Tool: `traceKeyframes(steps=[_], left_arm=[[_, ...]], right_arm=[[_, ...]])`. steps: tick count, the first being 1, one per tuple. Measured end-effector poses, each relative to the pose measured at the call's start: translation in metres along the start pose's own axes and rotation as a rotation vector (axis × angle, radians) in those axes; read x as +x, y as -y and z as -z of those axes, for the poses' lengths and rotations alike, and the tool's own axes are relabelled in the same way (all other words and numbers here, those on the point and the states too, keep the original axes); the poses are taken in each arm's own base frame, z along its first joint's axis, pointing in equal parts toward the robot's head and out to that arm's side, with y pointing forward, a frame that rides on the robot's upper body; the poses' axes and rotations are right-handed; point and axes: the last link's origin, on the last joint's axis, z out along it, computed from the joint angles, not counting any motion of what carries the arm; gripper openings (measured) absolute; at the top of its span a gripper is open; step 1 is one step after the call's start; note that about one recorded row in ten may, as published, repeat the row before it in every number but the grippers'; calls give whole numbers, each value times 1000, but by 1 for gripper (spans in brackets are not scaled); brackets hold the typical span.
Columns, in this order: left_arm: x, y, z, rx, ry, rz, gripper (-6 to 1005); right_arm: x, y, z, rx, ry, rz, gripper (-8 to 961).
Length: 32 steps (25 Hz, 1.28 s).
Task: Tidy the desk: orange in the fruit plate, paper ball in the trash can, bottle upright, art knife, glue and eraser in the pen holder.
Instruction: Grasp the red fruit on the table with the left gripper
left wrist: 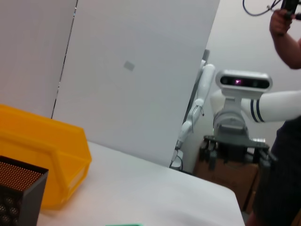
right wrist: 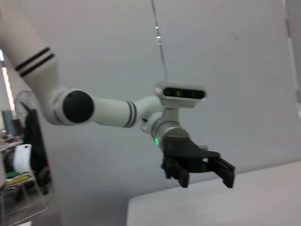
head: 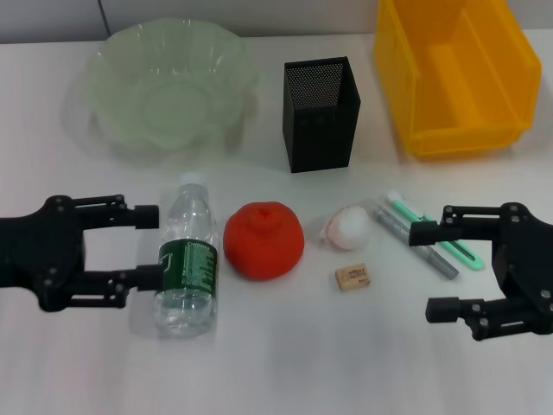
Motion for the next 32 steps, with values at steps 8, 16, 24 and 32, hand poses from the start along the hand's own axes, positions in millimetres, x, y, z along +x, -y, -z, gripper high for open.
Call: traceKeyframes(steps=[8, 16, 24, 32], left_arm=[[19, 18, -40, -57, 39, 20, 769], [21, 50, -91, -12, 232, -3, 768], [8, 73, -120, 99, 388, -51, 769], [5, 79, -131, 138, 405, -79, 762]], right_arm=[[18, 3, 8, 144, 13, -56, 760], [34, -11, 19, 204, 25, -107, 759], [42, -19, 20, 231, 51, -137, 759], [45, -21, 18, 222, 61, -157, 760]])
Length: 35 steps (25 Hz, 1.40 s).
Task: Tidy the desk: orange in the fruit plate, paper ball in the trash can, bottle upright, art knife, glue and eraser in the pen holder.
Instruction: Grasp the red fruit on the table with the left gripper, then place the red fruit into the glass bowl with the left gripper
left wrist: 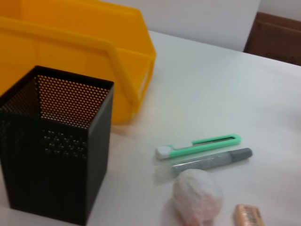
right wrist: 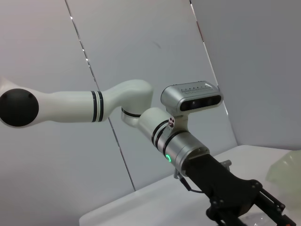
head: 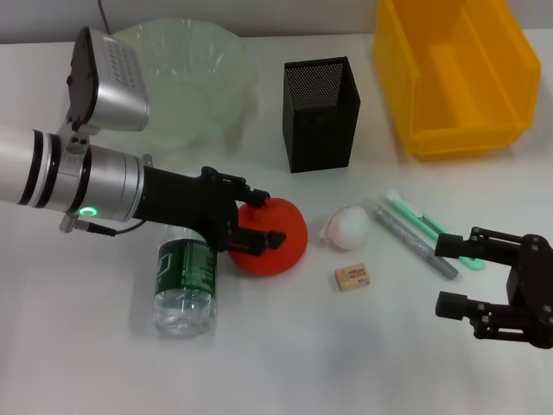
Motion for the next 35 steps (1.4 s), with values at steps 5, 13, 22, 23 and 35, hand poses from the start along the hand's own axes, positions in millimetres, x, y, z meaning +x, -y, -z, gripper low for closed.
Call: traceKeyframes(steps=[5, 13, 22, 23, 35], left_arm=[[-2, 5, -2, 47, 3, -3, 700], [-3, 3, -11, 52, 16, -24, 439], [13, -1, 6, 48, -151, 3, 242], [15, 2, 13, 72, -185, 13, 222], [11, 66, 99, 554, -554, 253, 287]], right_arm=[[0, 0, 0, -1, 0, 0, 759], [-2, 1, -1, -4, 1, 5, 760], [-2, 1, -1, -2, 2, 5, 759], [-2, 1, -1, -2, 2, 5, 759], [1, 6, -8, 12, 11, -15, 760]])
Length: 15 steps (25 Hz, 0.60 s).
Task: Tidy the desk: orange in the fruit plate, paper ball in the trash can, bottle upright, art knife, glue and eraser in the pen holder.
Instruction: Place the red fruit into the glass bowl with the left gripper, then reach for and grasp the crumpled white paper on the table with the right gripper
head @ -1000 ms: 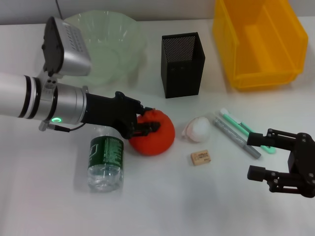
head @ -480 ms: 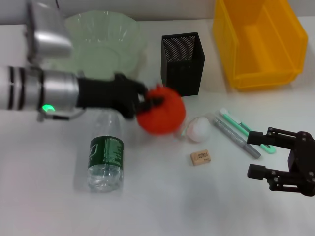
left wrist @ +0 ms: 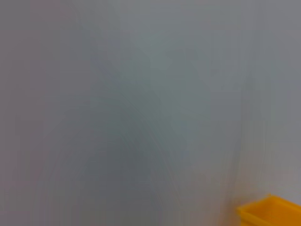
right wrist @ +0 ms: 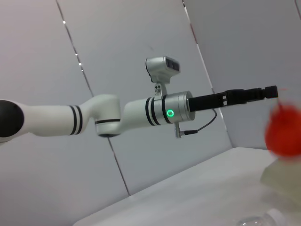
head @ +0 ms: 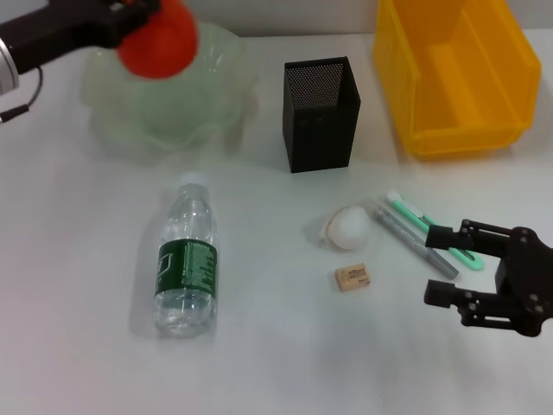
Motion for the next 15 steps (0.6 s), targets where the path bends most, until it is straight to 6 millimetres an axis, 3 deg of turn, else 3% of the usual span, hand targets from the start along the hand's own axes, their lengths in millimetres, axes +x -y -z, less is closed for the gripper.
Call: traceKeyframes(steps=[2, 7, 10, 11, 12, 13, 15], left_arm=[[-4, 6, -1, 47, -23, 49, 464], [-14, 4, 3, 45, -107, 118, 570], [-14, -28, 23, -198, -140, 22, 634], [-14, -28, 23, -198, -140, 22, 656], [-16, -45, 36, -353, -114, -46, 677], [-16, -45, 36, -353, -114, -46, 704], [-23, -60, 51, -520, -13, -116, 757]], right_arm=[[2, 1, -3, 10, 7, -7, 759], [-5, 7, -6, 26, 28, 9, 759], [-16, 11, 0, 43, 53, 17, 760], [-16, 11, 0, 43, 53, 17, 760], [-23, 13, 5, 47, 47, 18, 760], [-31, 14, 9, 49, 32, 17, 760], [-55, 16, 19, 53, -42, 26, 760]])
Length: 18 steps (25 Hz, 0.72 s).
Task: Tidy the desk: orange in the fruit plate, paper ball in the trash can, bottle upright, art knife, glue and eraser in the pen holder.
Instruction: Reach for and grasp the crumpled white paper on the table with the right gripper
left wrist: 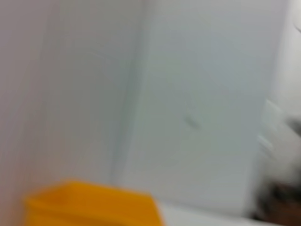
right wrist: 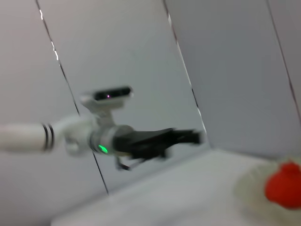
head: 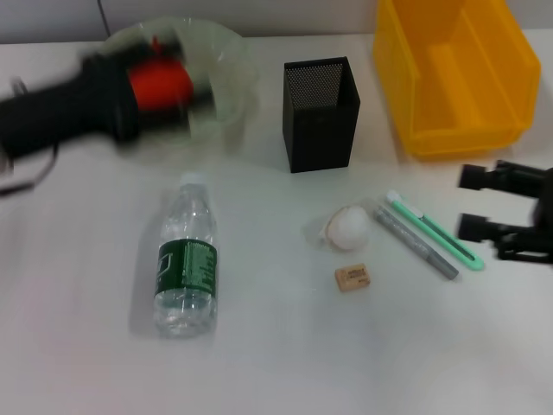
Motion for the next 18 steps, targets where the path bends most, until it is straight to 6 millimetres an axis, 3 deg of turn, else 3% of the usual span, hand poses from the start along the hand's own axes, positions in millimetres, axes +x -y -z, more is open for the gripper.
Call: traceKeyframes(steps=[2, 4, 9, 13, 14, 18], left_arm=[[-9, -15, 7, -134, 138, 5, 810], [-12, -18, 10, -148, 158, 13, 810], [-22, -23, 21, -136, 184, 39, 808], [-24, -24, 26, -115, 174, 45, 807], [-24, -24, 26, -115, 174, 45, 807], [-27, -26, 27, -113, 172, 55, 806]], right_arm=[[-24, -1, 7, 19, -117, -1, 760], [-45, -3, 6, 48, -275, -7, 760], [-85, -8, -30, 116, -702, 23, 760], [-99, 2, -78, 201, -917, 26, 760], [-99, 2, -78, 201, -917, 26, 760], [-87, 9, -115, 213, -994, 89, 759]])
